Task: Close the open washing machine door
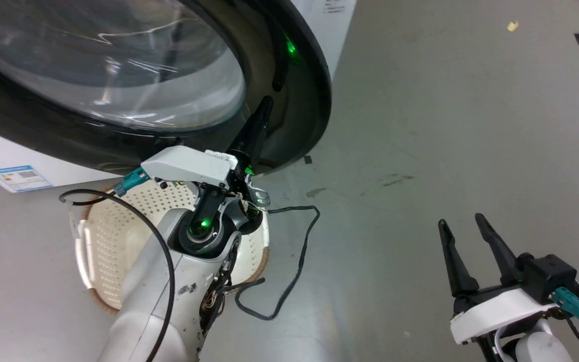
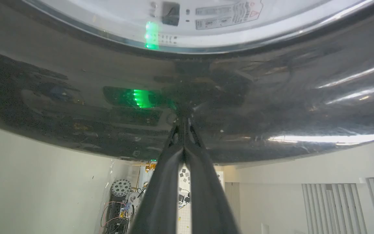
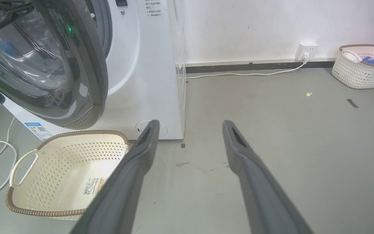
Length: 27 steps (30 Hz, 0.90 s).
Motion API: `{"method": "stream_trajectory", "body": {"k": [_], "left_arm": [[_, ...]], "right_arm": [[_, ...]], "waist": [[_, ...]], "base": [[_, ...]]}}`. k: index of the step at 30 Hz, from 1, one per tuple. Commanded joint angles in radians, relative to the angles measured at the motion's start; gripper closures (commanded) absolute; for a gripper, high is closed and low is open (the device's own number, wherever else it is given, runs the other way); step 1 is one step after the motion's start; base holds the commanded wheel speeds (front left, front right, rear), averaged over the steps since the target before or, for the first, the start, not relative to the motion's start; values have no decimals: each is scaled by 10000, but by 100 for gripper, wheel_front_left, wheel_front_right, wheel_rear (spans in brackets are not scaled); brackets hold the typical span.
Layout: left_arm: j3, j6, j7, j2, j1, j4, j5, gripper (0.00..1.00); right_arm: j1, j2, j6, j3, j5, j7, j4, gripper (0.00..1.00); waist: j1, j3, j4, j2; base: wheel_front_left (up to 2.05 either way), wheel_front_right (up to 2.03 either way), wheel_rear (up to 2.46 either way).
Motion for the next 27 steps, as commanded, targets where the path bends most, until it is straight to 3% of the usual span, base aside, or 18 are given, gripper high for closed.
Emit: {"method": "stream_trajectory", "body": {"k": [1, 4, 5, 6, 7, 16, 20, 24, 27], "left_arm": [[-22, -46, -49, 21, -64, -23, -19, 100], [-157, -50, -326, 263, 552, -643, 1036, 100], [-178, -51, -349, 338, 793, -943, 1231, 78], [-221, -51, -383, 433, 1050, -1250, 1457, 26], [-284, -51, -460, 578, 1317, -1526, 1740, 0], [-1094, -52, -2512, 2723, 3781, -2956, 5804, 0], [-165, 14, -2676, 2711, 4725, -3221, 6973, 0], [1125, 415, -2685, 2223, 5596, -3912, 9678, 0], [1286, 830, -2687, 2106, 6201, -4228, 11949, 0]], "right_arm": [[-159, 51, -7, 56, 58, -37, -21, 0], [-17, -98, -7, 344, 241, -45, -367, 0], [48, -146, -7, 363, 297, -46, -457, 0], [131, -196, -7, 330, 337, -46, -551, 0], [213, -239, -7, 304, 351, -46, -631, 0], [843, -631, -7, 377, 363, -48, -1116, 0], [1179, -716, -7, 284, 384, -48, -1465, 0], [1526, -712, -7, 312, 337, -48, -1710, 0], [1687, -700, -7, 414, 339, -48, -1814, 0]], "waist": [[0, -96, 135, -1], [0, -460, 688, -1], [0, -550, 828, -1], [0, -665, 1012, -1], [0, -776, 1173, -1], [0, -1873, 2439, -1], [0, -2235, 2973, -1], [0, -2465, 3434, -1], [0, -2590, 3690, -1]], "base": [[0, 0, 0], [0, 0, 0], [0, 0, 0], [0, 0, 0], [0, 0, 0], [0, 0, 0], [0, 0, 0], [0, 0, 0], [0, 0, 0]]}}
